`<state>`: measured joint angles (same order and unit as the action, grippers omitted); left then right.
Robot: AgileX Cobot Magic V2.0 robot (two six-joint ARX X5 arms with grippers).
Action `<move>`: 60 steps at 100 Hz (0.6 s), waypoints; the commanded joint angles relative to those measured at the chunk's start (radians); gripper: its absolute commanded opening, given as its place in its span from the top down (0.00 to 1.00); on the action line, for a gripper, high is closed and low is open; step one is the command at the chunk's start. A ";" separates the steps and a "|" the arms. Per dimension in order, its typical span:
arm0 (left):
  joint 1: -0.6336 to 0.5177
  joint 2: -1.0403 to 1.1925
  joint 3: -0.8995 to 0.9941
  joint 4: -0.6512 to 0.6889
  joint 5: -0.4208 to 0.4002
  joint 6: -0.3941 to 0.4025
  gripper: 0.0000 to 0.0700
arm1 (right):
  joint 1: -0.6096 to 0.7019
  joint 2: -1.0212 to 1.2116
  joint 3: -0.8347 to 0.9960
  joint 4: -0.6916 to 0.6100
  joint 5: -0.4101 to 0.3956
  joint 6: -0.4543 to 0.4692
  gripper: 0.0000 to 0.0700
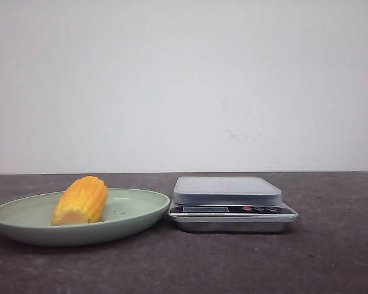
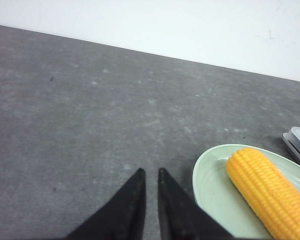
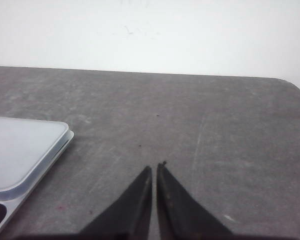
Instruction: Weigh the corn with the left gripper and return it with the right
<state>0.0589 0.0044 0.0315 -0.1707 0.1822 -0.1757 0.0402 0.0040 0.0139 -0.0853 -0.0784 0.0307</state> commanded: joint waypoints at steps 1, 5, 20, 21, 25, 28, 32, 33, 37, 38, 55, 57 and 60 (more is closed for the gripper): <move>0.002 -0.002 -0.018 0.010 0.001 0.000 1.00 | 0.002 0.000 0.000 0.011 0.000 0.003 0.99; 0.002 -0.002 -0.018 0.010 0.001 0.000 1.00 | 0.002 0.000 0.000 0.011 0.000 0.003 0.99; 0.002 -0.002 -0.018 0.010 0.001 0.000 1.00 | 0.002 0.000 0.000 0.011 0.000 0.003 0.99; 0.002 -0.002 -0.018 0.010 0.001 0.000 1.00 | 0.002 0.000 0.000 0.011 0.000 0.003 0.99; 0.002 -0.002 -0.018 0.010 0.001 0.000 1.00 | 0.002 0.000 0.000 0.011 0.000 0.003 0.99; 0.002 -0.002 -0.018 0.010 0.001 0.000 1.00 | 0.003 0.000 0.000 0.011 0.000 0.003 0.99; 0.000 -0.002 -0.018 0.010 0.001 0.000 1.00 | 0.003 0.000 0.000 0.011 0.000 0.003 0.99; -0.001 -0.002 -0.018 0.010 0.001 0.000 1.00 | 0.002 0.000 0.000 0.011 0.000 0.003 0.99; -0.011 -0.002 -0.018 0.010 0.001 0.000 1.00 | 0.002 0.000 0.000 0.011 0.000 0.003 0.99; -0.014 -0.002 -0.018 0.010 0.001 0.000 1.00 | 0.003 0.000 0.000 0.011 0.000 0.003 0.99; -0.048 -0.002 -0.018 0.010 0.002 0.000 1.00 | 0.003 0.000 0.000 0.011 0.000 0.003 0.99; -0.048 -0.002 -0.018 0.010 0.002 0.000 1.00 | 0.002 0.000 0.000 0.011 0.000 0.003 0.99; -0.048 -0.002 -0.018 0.010 0.002 0.000 1.00 | 0.002 0.000 0.000 0.011 0.000 0.003 0.99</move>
<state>0.0105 0.0044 0.0315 -0.1703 0.1833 -0.1757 0.0402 0.0040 0.0139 -0.0853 -0.0784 0.0307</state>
